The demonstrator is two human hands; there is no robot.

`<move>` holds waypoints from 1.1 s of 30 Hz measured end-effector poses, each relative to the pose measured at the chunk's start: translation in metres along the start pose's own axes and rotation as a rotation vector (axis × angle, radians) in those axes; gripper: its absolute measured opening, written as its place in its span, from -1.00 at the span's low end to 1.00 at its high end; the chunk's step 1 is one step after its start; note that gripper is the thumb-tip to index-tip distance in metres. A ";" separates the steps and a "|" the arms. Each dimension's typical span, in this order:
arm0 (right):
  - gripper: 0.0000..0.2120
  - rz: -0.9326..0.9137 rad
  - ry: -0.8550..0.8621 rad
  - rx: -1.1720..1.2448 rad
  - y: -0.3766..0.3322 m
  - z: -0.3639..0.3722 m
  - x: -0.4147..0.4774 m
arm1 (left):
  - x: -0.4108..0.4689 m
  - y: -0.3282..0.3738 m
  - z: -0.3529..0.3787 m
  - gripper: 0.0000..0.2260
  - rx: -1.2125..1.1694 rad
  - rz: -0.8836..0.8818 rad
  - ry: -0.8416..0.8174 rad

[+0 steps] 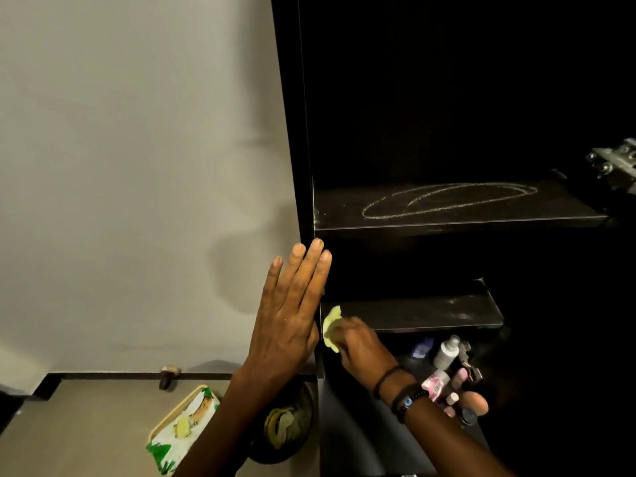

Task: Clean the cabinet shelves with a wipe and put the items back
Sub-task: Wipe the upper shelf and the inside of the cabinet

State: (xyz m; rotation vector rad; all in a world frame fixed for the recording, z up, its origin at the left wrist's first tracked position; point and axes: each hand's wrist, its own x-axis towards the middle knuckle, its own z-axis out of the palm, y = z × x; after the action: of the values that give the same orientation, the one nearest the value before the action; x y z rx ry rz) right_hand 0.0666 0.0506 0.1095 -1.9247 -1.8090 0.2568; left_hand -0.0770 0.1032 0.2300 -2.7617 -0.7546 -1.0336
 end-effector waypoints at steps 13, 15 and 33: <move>-0.79 0.166 0.836 -0.099 -0.019 -0.269 -0.055 | 0.067 0.018 -0.036 -0.43 0.026 0.181 -0.174; -0.81 0.298 0.807 -0.244 0.003 -0.284 -0.051 | 0.076 0.021 -0.043 -0.39 0.065 0.210 -0.205; -0.76 0.029 0.198 -0.185 -0.070 -0.235 0.043 | 0.137 0.018 -0.118 -0.45 0.259 0.310 -0.113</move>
State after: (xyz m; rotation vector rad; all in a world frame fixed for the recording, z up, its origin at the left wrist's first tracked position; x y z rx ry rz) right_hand 0.1157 0.0425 0.3532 -2.0227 -1.7265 -0.0929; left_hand -0.0490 0.1144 0.4094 -2.6162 -0.4163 -0.6735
